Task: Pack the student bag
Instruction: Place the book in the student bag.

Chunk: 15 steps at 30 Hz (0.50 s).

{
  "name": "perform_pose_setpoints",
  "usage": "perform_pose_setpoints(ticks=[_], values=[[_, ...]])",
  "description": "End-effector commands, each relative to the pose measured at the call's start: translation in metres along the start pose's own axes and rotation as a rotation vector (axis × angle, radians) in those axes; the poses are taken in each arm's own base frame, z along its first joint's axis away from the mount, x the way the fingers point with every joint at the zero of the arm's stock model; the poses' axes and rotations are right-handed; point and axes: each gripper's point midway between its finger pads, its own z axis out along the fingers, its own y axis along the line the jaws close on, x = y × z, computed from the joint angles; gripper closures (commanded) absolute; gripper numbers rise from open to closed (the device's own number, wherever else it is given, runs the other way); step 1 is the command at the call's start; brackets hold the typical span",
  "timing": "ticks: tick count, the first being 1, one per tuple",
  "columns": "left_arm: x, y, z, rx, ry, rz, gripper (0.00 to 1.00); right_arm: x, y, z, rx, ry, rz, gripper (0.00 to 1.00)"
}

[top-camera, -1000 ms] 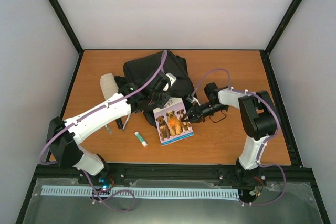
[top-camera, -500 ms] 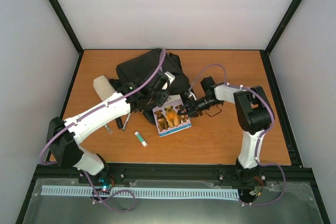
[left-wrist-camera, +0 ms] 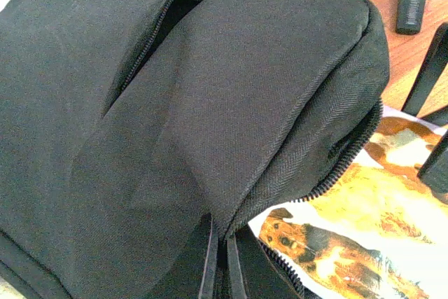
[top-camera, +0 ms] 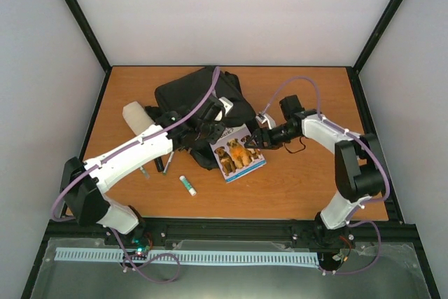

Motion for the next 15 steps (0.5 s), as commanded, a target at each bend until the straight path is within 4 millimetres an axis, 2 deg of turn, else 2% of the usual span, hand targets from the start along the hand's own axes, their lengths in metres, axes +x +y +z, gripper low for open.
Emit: perform_pose_setpoints(ticks=[1, 9, 12, 15], values=[[-0.027, -0.014, -0.022, 0.081, -0.129, -0.009, 0.99, 0.007, -0.007, -0.013, 0.105, -0.028, -0.121, 0.26], [-0.027, -0.028, -0.027, 0.120, -0.146, 0.036, 0.99, 0.023, 0.011, -0.035, 0.183, -0.069, -0.316, 0.25], [-0.025, -0.032, -0.028, 0.100, -0.146, 0.069, 0.99, 0.032, 0.013, -0.045, 0.263, -0.082, -0.426, 0.31], [-0.022, -0.045, -0.029, 0.114, -0.143, 0.123, 0.99, 0.038, 0.027, -0.057, 0.350, -0.093, -0.615, 0.37]])
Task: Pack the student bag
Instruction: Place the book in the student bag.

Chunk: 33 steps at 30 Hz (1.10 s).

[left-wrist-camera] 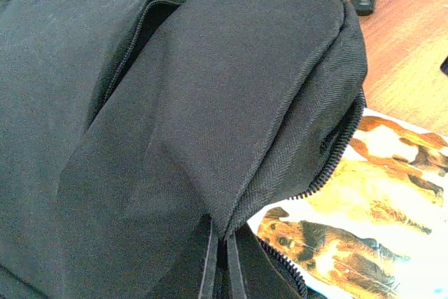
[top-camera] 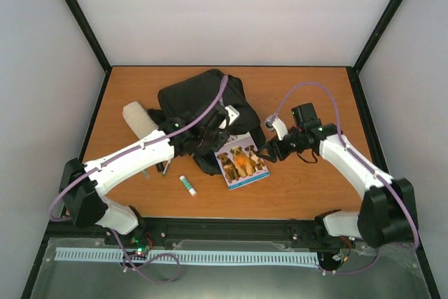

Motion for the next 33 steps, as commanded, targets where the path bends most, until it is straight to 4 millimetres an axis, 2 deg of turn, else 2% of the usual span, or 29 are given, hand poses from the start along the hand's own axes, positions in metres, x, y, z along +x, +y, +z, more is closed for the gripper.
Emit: perform_pose_setpoints(ticks=[1, 4, 6, 8, 10, 15, 19, 21, 25, 28, 33], values=[[-0.032, -0.023, -0.025, 0.061, -0.140, 0.066, 0.99, 0.005, 0.011, -0.019, 0.134, -0.009, -0.311, 0.39], [-0.033, -0.034, -0.029, 0.114, -0.154, 0.079, 0.99, 0.023, 0.029, -0.023, 0.158, 0.017, -0.596, 0.43], [-0.035, -0.036, -0.033, 0.132, -0.165, 0.085, 0.99, 0.047, 0.038, -0.017, 0.179, 0.079, -0.815, 0.46], [-0.035, -0.043, -0.041, 0.182, -0.183, 0.110, 0.99, 0.089, 0.030, -0.004, 0.254, 0.222, -1.021, 0.46], [-0.038, -0.047, -0.051, 0.220, -0.224, 0.120, 0.99, 0.104, 0.029, -0.002, 0.251, 0.264, -1.113, 0.44], [-0.037, -0.034, -0.051, 0.146, -0.233, 0.121, 0.99, 0.104, 0.027, 0.000, 0.257, 0.289, -1.213, 0.35], [-0.039, -0.036, -0.051, 0.155, -0.224, 0.114, 0.99, 0.109, 0.019, 0.009, 0.285, 0.375, -1.347, 0.31], [-0.038, -0.035, -0.051, 0.151, -0.218, 0.116, 0.99, 0.111, 0.024, 0.013, 0.255, 0.397, -1.386, 0.29], [-0.038, -0.029, -0.053, 0.121, -0.221, 0.112, 0.99, 0.114, 0.049, 0.020, 0.148, 0.412, -1.394, 0.29], [-0.039, -0.031, -0.058, 0.142, -0.233, 0.108, 0.99, 0.119, 0.062, 0.025, 0.116, 0.441, -1.391, 0.29], [-0.040, -0.032, -0.060, 0.153, -0.236, 0.106, 0.99, 0.117, 0.054, 0.043, 0.249, 0.444, -1.431, 0.32]])
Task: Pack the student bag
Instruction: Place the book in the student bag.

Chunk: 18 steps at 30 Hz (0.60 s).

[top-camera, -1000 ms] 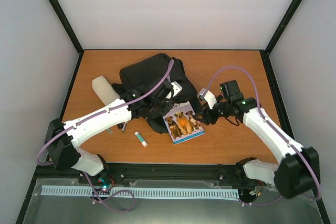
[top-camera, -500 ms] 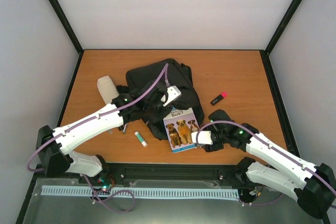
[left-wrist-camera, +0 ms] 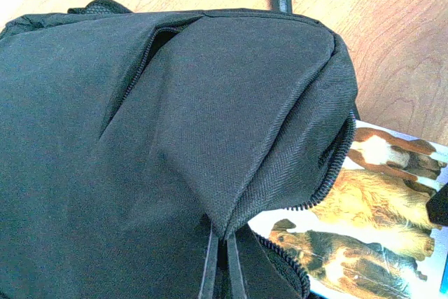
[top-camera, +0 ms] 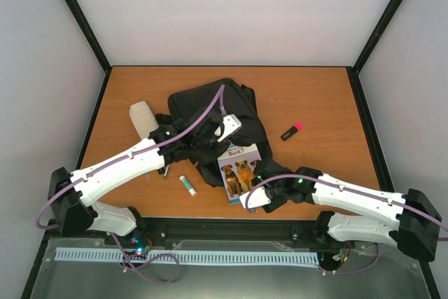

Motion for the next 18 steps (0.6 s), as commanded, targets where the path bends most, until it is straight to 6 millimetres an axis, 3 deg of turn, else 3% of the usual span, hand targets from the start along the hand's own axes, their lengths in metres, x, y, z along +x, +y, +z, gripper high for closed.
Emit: perform_pose_setpoints(ticks=[1, 4, 9, 12, 18], values=[[-0.044, 0.001, -0.028, 0.015, -0.164, -0.003, 0.99, 0.005, -0.014, 0.013, 0.123, 0.088, -0.004, 0.33], [-0.044, 0.000, -0.030, 0.022, -0.167, 0.000, 0.99, 0.009, -0.032, 0.017, 0.209, 0.138, -0.002, 0.40], [-0.044, -0.003, -0.031, 0.040, -0.167, 0.001, 0.99, 0.007, -0.073, 0.003, 0.384, 0.176, 0.002, 0.54], [-0.045, -0.006, -0.031, 0.063, -0.168, -0.004, 0.99, 0.005, -0.085, -0.001, 0.446, 0.179, -0.033, 0.58], [-0.044, -0.009, -0.028, 0.078, -0.159, -0.005, 0.99, 0.004, -0.096, 0.012, 0.483, 0.203, -0.081, 0.63]])
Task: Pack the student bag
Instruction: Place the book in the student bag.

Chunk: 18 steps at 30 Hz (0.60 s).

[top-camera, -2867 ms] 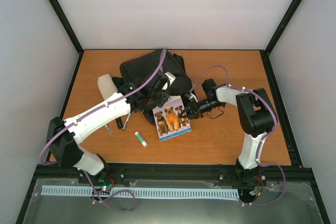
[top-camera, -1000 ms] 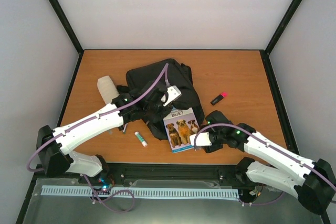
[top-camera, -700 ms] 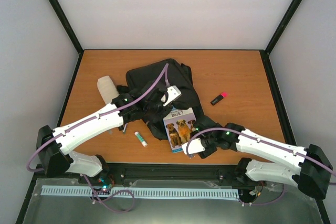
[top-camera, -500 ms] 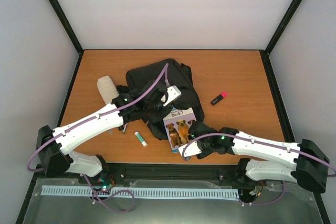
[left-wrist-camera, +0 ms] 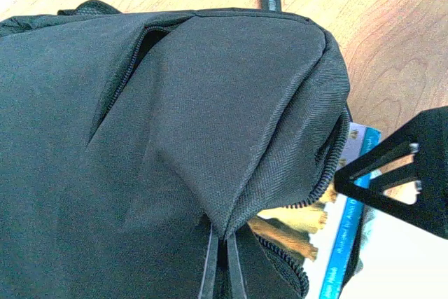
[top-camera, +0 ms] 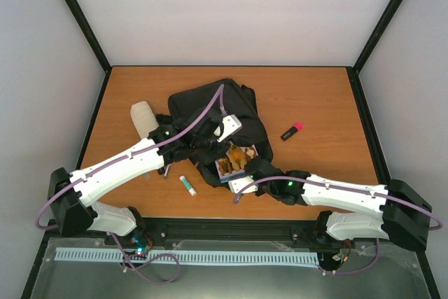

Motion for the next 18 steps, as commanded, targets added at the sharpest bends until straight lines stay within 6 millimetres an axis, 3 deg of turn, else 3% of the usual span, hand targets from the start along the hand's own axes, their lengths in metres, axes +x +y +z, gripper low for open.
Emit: perform_pose_setpoints(ticks=[1, 6, 18], values=[[-0.043, -0.004, -0.026, 0.038, -0.151, 0.001, 0.99, -0.006, -0.017, 0.013, 0.093, 0.016, -0.038, 0.64], [-0.041, -0.005, -0.025, 0.041, -0.148, 0.007, 0.99, -0.005, -0.024, 0.031, 0.137, 0.053, -0.090, 0.74], [-0.040, -0.010, -0.025, 0.070, -0.141, 0.015, 0.99, -0.001, -0.046, 0.052, 0.202, 0.030, -0.172, 0.83]])
